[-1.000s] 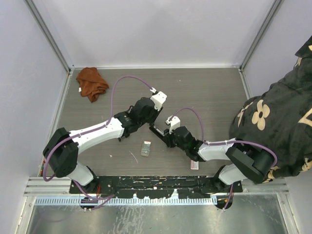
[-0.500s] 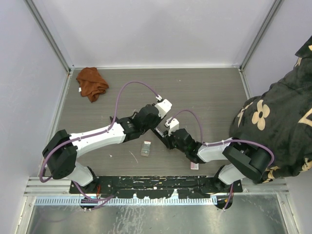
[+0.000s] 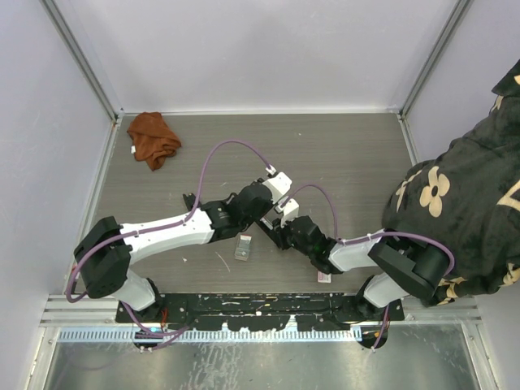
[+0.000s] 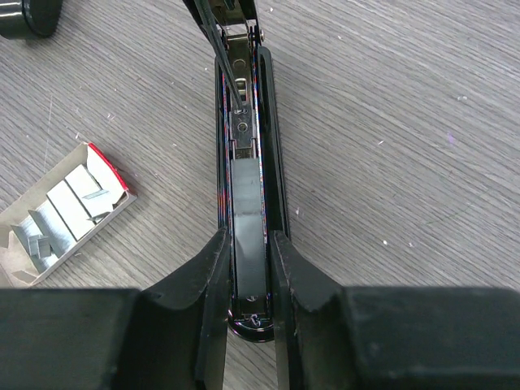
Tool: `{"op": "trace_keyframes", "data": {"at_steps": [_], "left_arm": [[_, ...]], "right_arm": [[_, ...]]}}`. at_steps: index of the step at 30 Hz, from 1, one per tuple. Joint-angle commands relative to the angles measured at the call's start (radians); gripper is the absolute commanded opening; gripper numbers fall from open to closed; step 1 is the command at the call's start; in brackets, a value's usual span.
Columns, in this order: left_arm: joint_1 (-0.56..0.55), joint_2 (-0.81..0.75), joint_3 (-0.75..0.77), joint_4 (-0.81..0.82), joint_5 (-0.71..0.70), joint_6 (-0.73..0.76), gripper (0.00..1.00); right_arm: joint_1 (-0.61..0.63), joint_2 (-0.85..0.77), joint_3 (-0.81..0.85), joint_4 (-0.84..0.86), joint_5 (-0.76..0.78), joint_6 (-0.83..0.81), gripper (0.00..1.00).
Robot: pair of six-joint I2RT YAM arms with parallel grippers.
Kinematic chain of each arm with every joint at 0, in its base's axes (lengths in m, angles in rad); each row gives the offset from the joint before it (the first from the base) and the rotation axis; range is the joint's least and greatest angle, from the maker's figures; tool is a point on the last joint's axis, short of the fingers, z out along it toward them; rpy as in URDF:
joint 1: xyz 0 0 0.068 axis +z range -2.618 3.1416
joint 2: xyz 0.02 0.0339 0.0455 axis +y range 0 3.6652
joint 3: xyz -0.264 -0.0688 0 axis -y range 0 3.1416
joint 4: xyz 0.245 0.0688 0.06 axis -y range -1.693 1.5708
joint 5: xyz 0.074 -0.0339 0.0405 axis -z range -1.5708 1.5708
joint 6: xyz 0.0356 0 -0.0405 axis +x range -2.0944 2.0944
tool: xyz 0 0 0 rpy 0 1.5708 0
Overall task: Load the staples into the stapler
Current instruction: Close the stapler at the center of the board.
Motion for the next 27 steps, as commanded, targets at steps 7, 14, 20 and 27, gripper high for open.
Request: {"op": "trace_keyframes", "data": {"at_steps": [7, 14, 20, 27], "left_arm": [[-0.057, 0.019, 0.040, 0.008, 0.111, -0.173, 0.21], [-0.077, 0.028, 0.038, 0.006, 0.093, -0.181, 0.25], [-0.079, 0.043, 0.039, -0.002, 0.079, -0.198, 0.33], [-0.087, 0.044, 0.039, 0.006, 0.089, -0.212, 0.44]], "right_arm": [[-0.011, 0.036, -0.014, 0.096, 0.043, 0.075, 0.14], [-0.011, 0.033, -0.023, 0.109, 0.044, 0.083, 0.15], [-0.011, 0.016, -0.042, 0.110, 0.044, 0.093, 0.18], [-0.010, 0.003, -0.061, 0.119, 0.044, 0.104, 0.18]]}}
